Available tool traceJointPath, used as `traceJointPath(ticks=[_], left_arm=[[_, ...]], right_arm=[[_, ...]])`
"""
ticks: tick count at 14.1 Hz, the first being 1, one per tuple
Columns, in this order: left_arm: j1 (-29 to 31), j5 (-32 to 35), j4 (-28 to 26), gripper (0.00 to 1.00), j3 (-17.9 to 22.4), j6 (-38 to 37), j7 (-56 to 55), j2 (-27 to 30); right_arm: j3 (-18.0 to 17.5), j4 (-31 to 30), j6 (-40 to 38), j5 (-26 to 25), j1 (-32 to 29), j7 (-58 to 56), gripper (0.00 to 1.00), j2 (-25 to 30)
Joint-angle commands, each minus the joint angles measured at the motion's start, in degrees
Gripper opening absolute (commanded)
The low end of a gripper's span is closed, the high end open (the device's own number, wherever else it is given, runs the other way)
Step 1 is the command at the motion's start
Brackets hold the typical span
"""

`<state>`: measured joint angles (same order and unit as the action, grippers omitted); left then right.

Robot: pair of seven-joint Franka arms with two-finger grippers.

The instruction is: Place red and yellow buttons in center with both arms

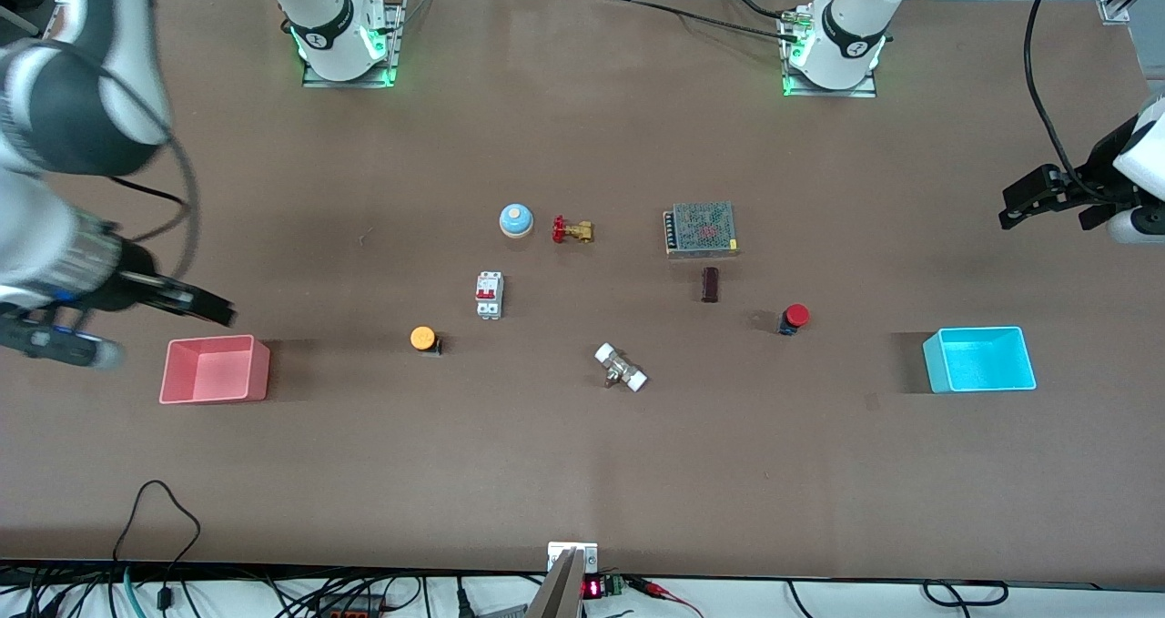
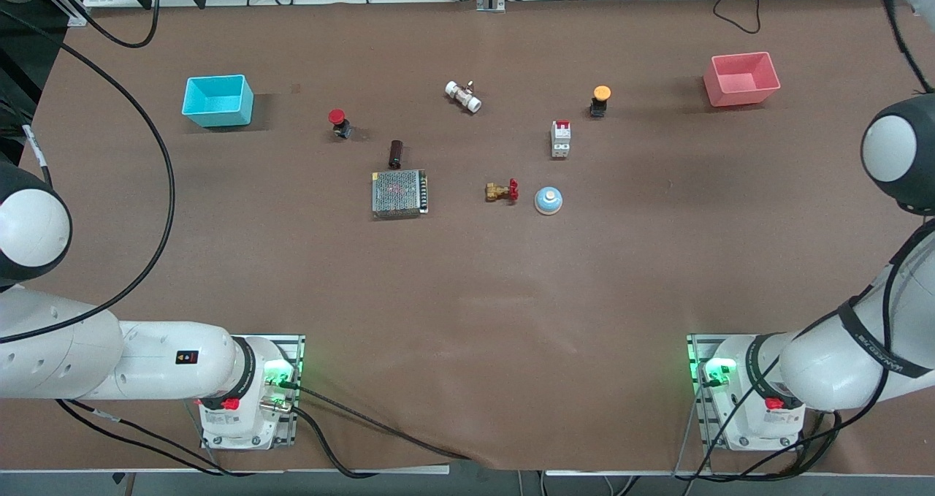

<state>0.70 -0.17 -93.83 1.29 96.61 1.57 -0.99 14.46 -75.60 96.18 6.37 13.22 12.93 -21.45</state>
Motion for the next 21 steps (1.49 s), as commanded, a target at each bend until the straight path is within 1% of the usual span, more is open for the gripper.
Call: traceJointPath(ticks=[1,3,4,7,10,12,14,16,21], left_arm=[[0.44,0.87,0.57,1.0,-0.5,-1.78,0.11,2.22],[0.44,0.87,0.57,1.0,-0.5,-1.78,0.02,2.91],[0.44,0.87,0.57,1.0,-0.59,-1.78,0.01,3.01],[0.44,0.87,0.57,1.0,-0.5,-1.51,0.01,2.92],[0.44,0.87,0.57,1.0,-0.32,-1.69,0.01,2.92],[0.44,0.87,0.4,1.0,-0.24,-1.86,0.01,2.92],[0.44,0.87,0.57,1.0,-0.32,-1.78,0.01,2.83],[0.44,0.87,0.57,1.0,-0.32,-1.86,-0.07,2.83],[0.44,0.87,0.57,1.0,-0.24,-1.78,-0.43,2.66]], right_arm=[[-1.88,-1.48,-4.76,-0.39,-8.01,-10.69,1.0,3.78],[-4.25,-1.92,-6.53,-2.84,-12.59,-18.96,1.0,5.88],[-5.74,-2.36,-7.84,-3.47,-14.18,-19.96,1.0,7.46],[-6.19,-3.33,-12.32,-3.65,-13.75,-16.55,1.0,10.45],[-6.28,-8.67,-11.28,-4.34,-12.17,-15.22,1.0,14.5],[-6.46,-13.06,-7.87,-7.59,-10.6,-15.31,1.0,17.57],[-6.37,-17.73,-5.14,-7.87,-9.97,-15.13,1.0,21.08],[-6.2,-18.36,-4.51,-7.17,-10.06,-15.04,1.0,21.63],[-6.28,-17.39,-3.81,-7.78,-9.45,-15.49,1.0,20.92]])
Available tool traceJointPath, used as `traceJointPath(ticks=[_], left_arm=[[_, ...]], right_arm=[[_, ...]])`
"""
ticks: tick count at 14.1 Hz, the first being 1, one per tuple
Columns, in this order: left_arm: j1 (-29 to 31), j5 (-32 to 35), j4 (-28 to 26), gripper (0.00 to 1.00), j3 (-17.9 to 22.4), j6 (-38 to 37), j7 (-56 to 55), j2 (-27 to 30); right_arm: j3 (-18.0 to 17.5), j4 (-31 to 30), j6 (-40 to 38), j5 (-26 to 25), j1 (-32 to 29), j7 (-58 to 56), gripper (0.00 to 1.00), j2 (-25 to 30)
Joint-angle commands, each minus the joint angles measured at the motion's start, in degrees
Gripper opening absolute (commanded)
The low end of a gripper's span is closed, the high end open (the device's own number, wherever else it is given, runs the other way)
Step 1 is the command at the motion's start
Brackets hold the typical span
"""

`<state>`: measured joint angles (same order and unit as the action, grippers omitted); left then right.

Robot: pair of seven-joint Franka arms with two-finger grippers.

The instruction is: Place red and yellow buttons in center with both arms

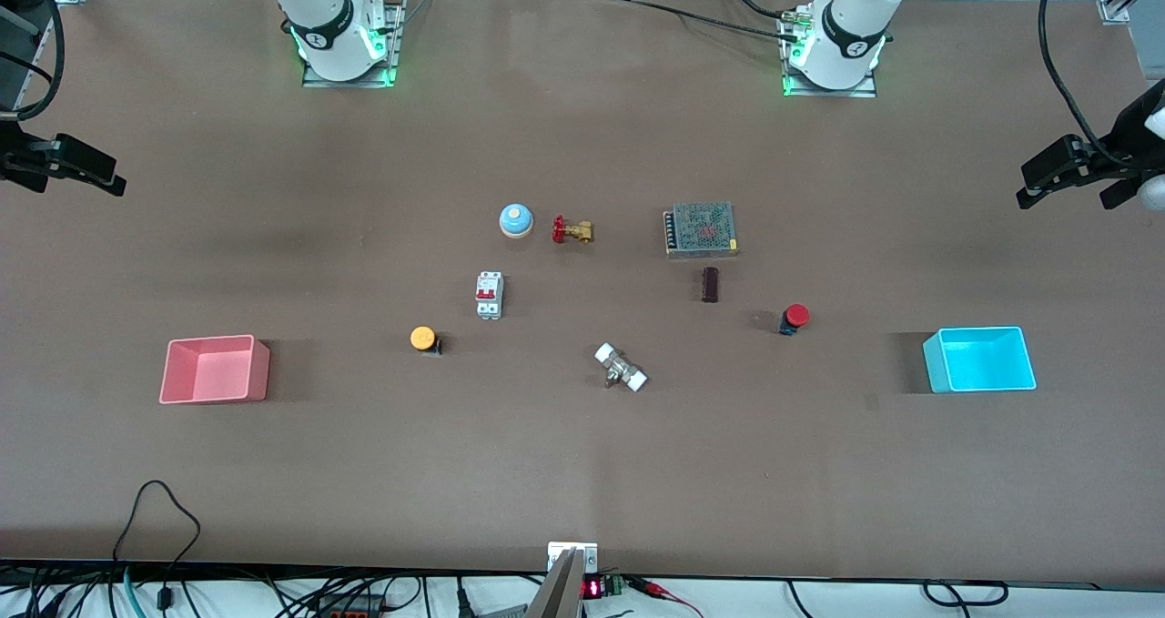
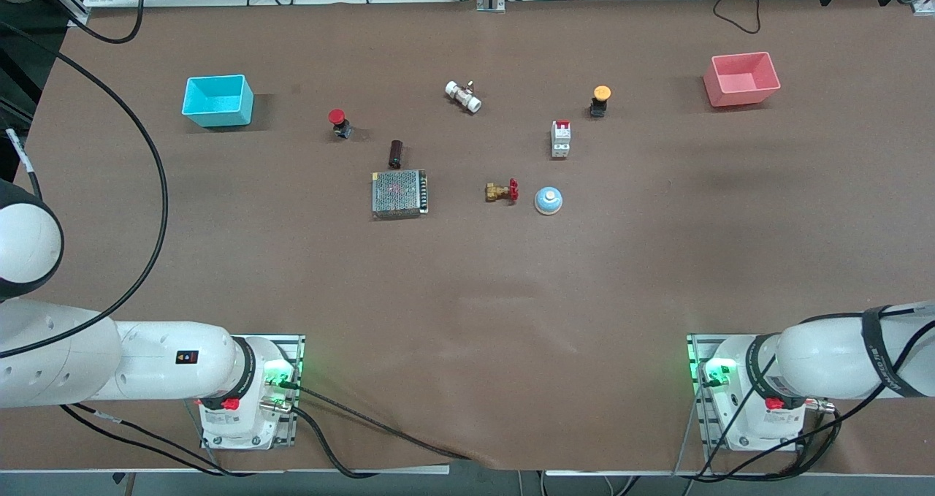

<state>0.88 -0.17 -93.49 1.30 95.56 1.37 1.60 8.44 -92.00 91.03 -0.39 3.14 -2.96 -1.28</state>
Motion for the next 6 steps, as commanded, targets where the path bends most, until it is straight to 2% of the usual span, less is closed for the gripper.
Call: traceJointPath(ticks=[1,6], left_arm=[[0.27,0.87,0.24,1.0,-0.24,-0.73,-0.23,-0.02],[0.27,0.78,0.24,1.0,-0.15,-0.73,-1.1,-0.11]], right_arm=[[-0.27,-0.91,1.35,-1.01,0.72,0.59,1.0,0.84],[-0.18,-0.91,0.38,-0.84,0.72,0.5,1.0,1.19]])
